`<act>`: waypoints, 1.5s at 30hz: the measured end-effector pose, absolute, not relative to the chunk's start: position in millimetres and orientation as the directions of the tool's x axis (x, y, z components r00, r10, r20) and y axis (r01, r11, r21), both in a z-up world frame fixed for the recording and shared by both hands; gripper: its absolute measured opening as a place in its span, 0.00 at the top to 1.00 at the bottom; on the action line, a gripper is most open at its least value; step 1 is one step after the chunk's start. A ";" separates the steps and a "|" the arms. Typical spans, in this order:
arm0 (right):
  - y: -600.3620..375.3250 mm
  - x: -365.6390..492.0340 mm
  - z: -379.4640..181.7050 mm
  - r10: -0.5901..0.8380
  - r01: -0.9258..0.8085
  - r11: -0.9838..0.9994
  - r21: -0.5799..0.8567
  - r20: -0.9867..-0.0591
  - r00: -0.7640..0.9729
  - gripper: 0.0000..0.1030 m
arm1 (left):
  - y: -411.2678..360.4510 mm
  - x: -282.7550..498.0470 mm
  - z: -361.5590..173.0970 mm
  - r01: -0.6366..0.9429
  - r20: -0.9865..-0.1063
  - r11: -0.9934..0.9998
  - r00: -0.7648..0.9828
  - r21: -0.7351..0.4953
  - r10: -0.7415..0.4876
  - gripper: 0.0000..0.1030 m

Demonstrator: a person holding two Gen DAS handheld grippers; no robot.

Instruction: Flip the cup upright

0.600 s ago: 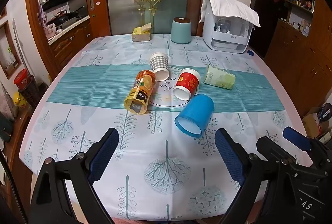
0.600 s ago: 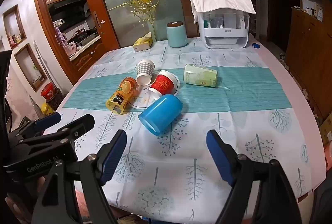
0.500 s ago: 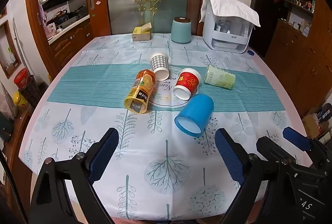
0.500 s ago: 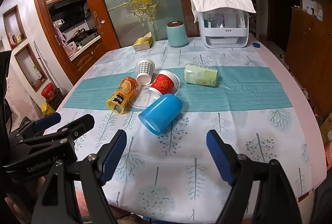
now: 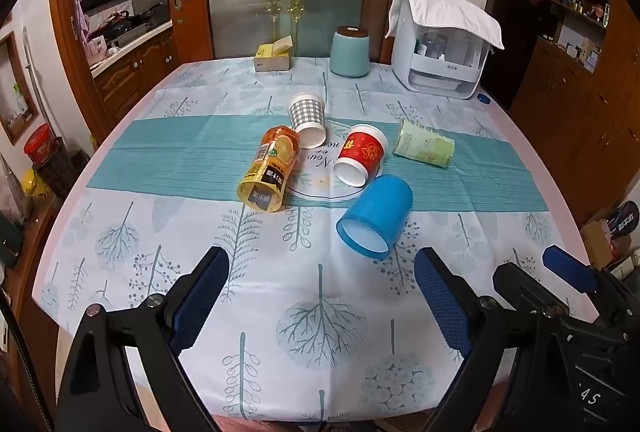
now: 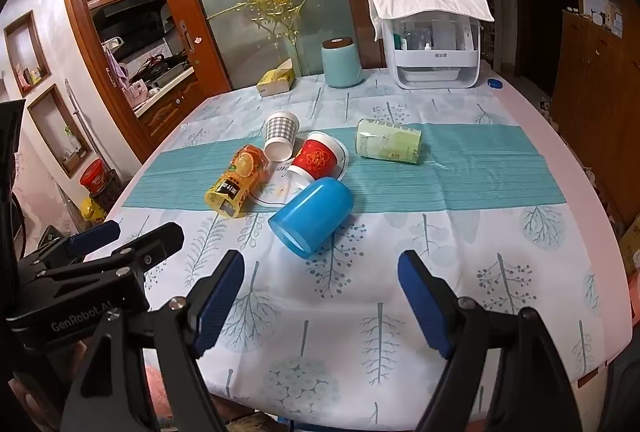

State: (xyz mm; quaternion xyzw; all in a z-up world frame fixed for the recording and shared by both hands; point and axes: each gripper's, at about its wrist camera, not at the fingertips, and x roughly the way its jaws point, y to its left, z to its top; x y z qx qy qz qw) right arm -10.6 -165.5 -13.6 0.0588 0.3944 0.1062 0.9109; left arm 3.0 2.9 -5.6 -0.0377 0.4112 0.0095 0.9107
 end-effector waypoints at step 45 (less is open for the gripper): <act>-165.6 -8.8 -19.4 0.251 -0.144 0.967 0.209 -0.711 0.657 0.22 | 8.2 3.2 -13.0 -0.050 -0.759 0.996 0.651 -0.068 -0.019 0.10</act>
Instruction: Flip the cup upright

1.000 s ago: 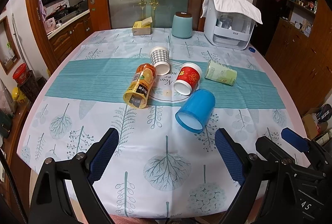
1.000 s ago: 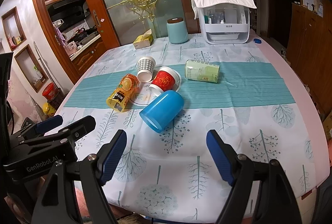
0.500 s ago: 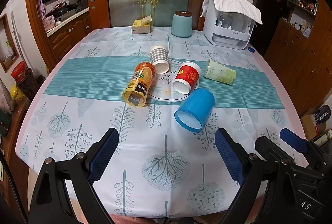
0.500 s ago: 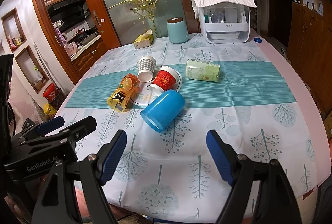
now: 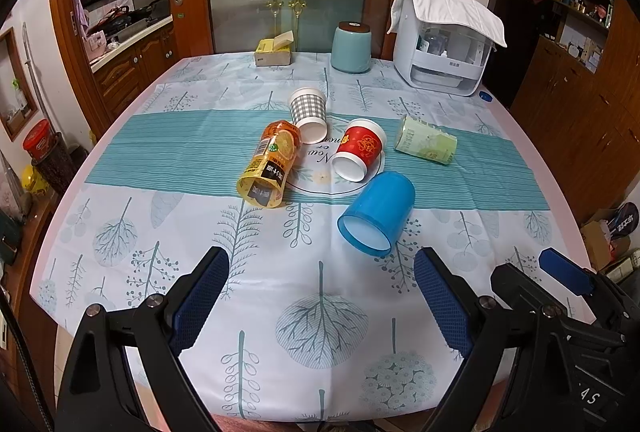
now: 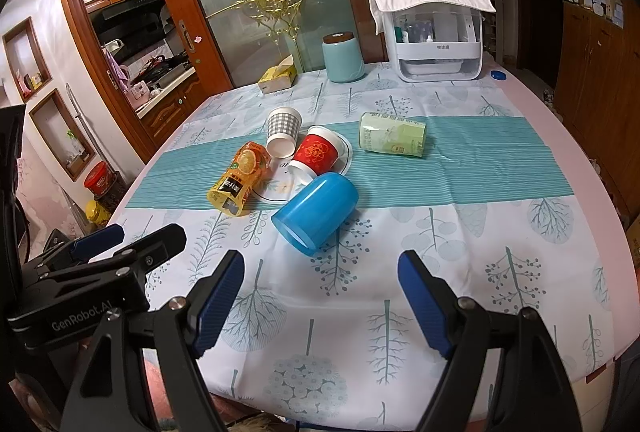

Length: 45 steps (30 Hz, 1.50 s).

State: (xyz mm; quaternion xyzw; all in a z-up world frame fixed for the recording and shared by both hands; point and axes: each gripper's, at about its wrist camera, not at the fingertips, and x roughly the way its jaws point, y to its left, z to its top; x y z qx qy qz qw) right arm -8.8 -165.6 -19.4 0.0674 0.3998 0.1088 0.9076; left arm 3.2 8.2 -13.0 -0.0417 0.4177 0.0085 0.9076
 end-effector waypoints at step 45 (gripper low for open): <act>-160.1 83.3 -55.8 0.324 -0.128 0.942 0.310 -0.743 0.586 0.23 | 14.3 99.8 -59.4 -0.036 -0.796 0.999 0.604 -0.004 0.019 0.11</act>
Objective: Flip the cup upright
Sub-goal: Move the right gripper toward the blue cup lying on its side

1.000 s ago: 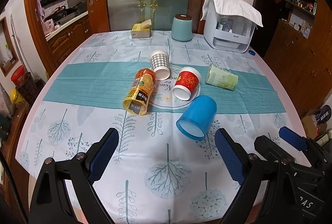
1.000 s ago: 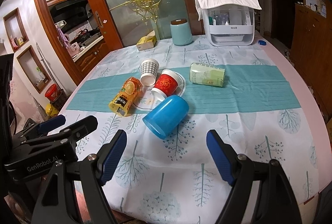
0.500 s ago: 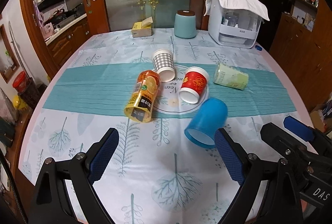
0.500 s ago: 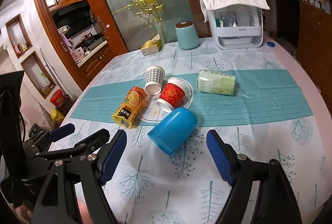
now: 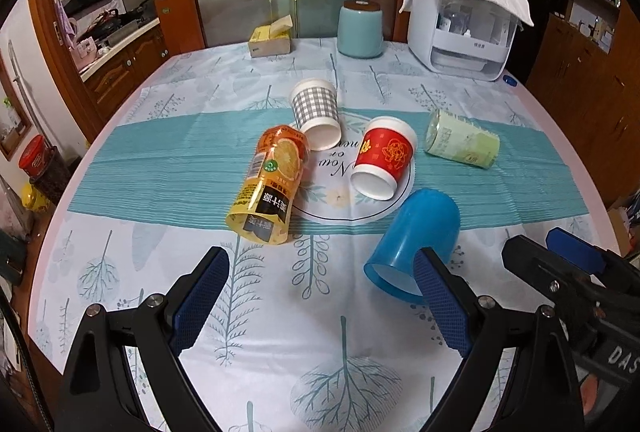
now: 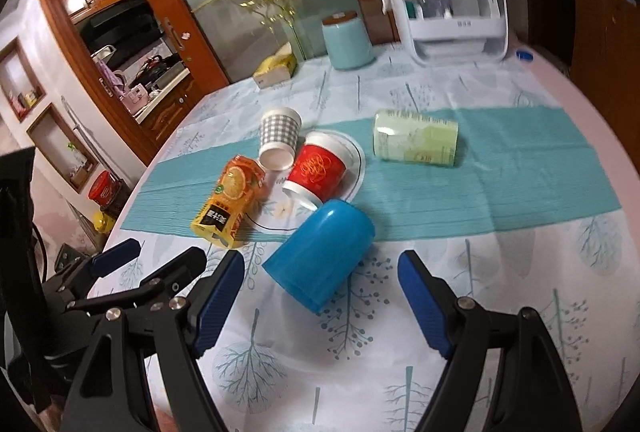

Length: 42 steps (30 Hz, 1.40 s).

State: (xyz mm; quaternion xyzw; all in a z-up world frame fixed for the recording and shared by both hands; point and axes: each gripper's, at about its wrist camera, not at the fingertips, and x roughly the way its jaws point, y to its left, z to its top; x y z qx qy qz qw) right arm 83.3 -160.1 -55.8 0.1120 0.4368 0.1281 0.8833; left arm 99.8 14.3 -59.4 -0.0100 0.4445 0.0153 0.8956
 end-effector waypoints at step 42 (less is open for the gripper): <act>-208.3 116.4 -118.6 0.270 0.057 0.937 0.346 -0.815 0.514 0.24 | -44.4 167.6 -156.0 0.219 -0.879 0.952 0.382 -0.213 -0.285 0.25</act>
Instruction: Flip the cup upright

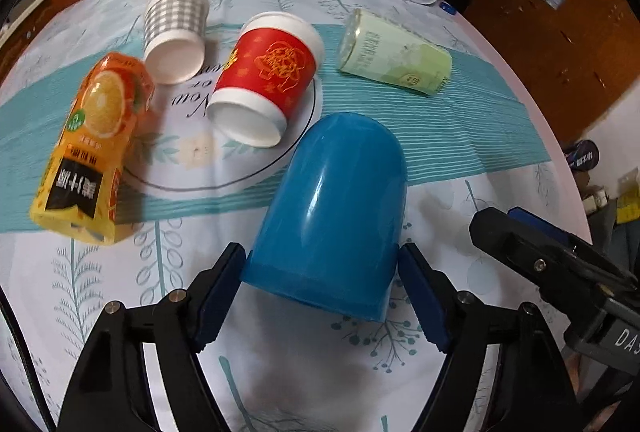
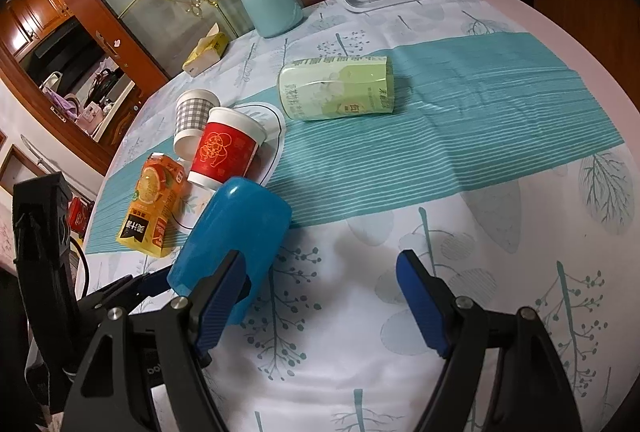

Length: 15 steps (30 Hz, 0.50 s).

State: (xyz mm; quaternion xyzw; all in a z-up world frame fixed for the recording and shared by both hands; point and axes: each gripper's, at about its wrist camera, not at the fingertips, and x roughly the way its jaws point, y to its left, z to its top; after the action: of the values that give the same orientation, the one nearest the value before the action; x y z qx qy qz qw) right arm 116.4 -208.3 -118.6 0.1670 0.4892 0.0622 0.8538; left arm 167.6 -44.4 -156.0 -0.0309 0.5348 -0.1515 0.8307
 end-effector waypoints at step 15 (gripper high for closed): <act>-218.8 109.6 -116.2 0.281 0.070 0.927 0.369 -0.804 0.524 0.28 | -45.3 154.8 -137.4 0.441 -0.829 0.892 0.461 -0.096 -0.317 0.28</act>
State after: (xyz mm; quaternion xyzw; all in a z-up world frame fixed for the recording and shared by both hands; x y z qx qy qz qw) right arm 109.6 -218.8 -116.2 0.1810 0.4842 0.0617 0.8538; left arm 154.8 -45.3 -137.4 0.0663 0.4690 -0.2223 0.8522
